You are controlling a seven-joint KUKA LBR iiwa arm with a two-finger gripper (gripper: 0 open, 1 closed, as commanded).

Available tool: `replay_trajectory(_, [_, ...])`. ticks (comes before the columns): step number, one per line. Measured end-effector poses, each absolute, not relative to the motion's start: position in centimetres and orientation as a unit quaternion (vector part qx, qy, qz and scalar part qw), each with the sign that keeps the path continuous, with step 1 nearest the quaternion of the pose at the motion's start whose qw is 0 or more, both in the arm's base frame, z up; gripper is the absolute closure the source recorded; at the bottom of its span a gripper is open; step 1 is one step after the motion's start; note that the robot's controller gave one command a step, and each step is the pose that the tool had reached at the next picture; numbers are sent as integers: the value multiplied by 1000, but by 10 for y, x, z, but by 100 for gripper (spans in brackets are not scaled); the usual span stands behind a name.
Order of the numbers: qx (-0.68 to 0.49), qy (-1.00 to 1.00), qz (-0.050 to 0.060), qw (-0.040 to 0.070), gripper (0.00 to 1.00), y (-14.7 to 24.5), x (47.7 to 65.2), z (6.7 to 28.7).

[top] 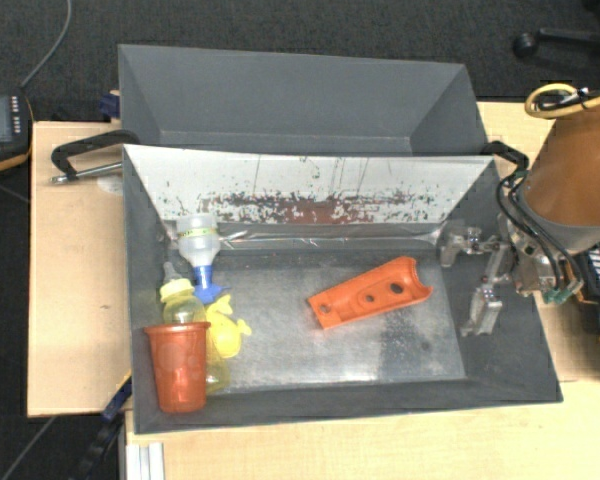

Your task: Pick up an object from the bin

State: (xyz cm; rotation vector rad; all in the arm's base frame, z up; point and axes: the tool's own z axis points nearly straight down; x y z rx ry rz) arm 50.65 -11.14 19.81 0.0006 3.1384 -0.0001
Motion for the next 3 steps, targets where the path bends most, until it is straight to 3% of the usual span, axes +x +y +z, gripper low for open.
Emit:
replay_trajectory(1, [-34, 999, 0, 3, 0, -87, 533, 158])
replay_trajectory(2, [-49, 999, 0, 3, 0, -81, 546, 83])
replay_trajectory(3, [-37, 999, 0, 4, 0, -55, 567, 72])
